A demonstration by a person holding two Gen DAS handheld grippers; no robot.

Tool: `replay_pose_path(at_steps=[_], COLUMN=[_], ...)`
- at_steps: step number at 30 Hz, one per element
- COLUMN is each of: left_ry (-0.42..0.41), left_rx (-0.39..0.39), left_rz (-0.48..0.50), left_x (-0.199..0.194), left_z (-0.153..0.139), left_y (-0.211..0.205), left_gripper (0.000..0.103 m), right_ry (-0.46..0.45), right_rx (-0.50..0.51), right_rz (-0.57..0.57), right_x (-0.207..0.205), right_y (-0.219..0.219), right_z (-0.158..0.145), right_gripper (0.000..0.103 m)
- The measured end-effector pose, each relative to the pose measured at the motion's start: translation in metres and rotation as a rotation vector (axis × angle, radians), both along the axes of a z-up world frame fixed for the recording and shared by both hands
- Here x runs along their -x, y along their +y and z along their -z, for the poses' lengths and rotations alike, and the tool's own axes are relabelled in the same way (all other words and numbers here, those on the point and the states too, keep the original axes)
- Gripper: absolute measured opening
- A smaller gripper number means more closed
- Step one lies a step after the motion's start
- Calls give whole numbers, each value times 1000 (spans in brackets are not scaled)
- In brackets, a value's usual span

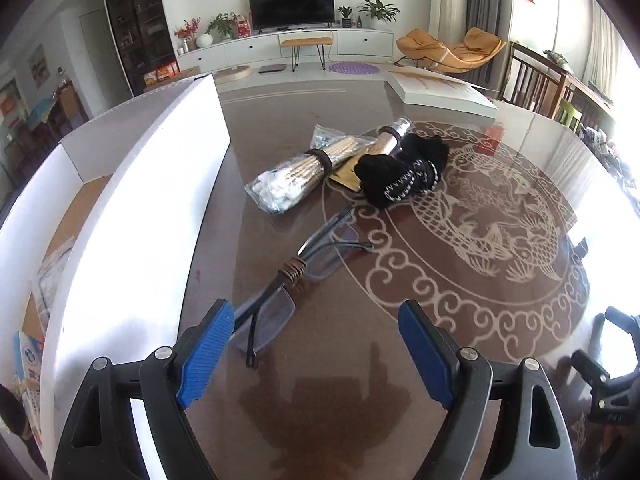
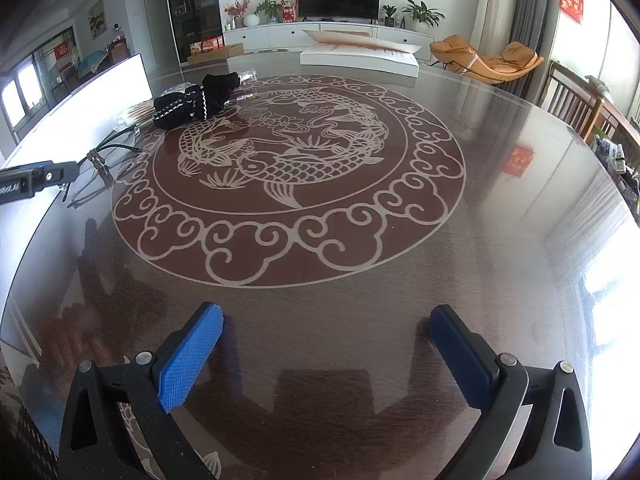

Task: Organize objects
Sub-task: 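Grasp the black-framed glasses at the bridge with the left gripper, then lift the glasses off the table with the left gripper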

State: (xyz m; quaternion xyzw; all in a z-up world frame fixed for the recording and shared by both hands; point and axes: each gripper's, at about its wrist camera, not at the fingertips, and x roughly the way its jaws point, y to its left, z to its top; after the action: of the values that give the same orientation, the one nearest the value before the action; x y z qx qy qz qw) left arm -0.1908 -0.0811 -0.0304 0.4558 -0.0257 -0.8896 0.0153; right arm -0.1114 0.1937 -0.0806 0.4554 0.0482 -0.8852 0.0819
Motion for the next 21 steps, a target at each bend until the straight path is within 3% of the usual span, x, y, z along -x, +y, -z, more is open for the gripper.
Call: replay_pose_path(at_steps=[4,7,9,11,13,21], left_ry=[-64,-82,-54,-48,-47,-45], left_rx=[27,21,16,-4,-16,-33], left_rz=[10,34,47,52,45,-12], left_x=[36,40,33,24,12,-57], left_z=[23,34,32,30,29,29], left_y=[-1,0,0,0,3,21], left_gripper=[84,82,62,24,12,13], right_ry=[0,0,0,0,0,0], right_rx=[0,0,0,0,0,0], right_rz=[0,0,0,0,0,0], right_x=[0,0,0,0,0,0], right_y=[0,0,0,0,0,0], right_z=[0,0,0,0,0,0], right_gripper=[103,103,103,103,103,103])
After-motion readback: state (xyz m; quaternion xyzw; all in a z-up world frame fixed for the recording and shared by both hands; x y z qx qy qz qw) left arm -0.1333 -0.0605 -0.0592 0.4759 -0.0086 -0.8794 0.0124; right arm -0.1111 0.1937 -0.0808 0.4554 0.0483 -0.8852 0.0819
